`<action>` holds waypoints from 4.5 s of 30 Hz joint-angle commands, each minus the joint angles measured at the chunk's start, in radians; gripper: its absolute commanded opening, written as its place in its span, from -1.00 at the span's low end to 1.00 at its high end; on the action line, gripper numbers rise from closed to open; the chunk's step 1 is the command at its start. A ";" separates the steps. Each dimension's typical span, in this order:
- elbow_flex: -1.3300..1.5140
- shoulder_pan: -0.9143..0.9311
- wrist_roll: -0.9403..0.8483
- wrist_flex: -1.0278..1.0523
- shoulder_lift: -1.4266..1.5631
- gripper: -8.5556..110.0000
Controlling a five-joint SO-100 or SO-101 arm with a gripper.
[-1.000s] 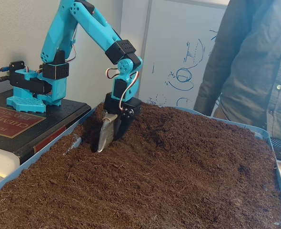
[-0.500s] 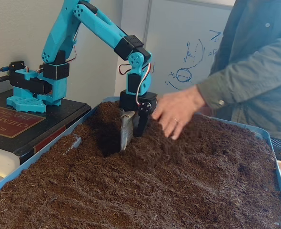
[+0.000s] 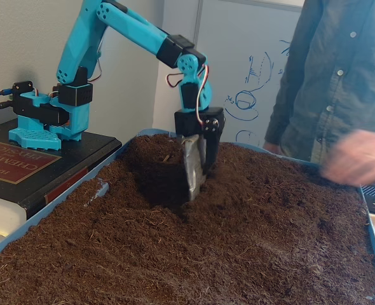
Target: Build a berm.
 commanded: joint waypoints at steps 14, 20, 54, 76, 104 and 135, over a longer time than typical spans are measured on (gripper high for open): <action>0.057 -0.147 0.023 0.235 0.380 -0.85; 0.164 -0.218 0.072 0.393 0.383 -0.85; 0.278 -0.540 0.537 -0.044 -0.035 -0.85; 0.107 -0.413 0.353 -0.081 0.029 -0.85; -0.025 -0.279 0.268 -0.081 0.206 -0.85; -0.319 -0.051 0.186 -0.229 0.221 -0.85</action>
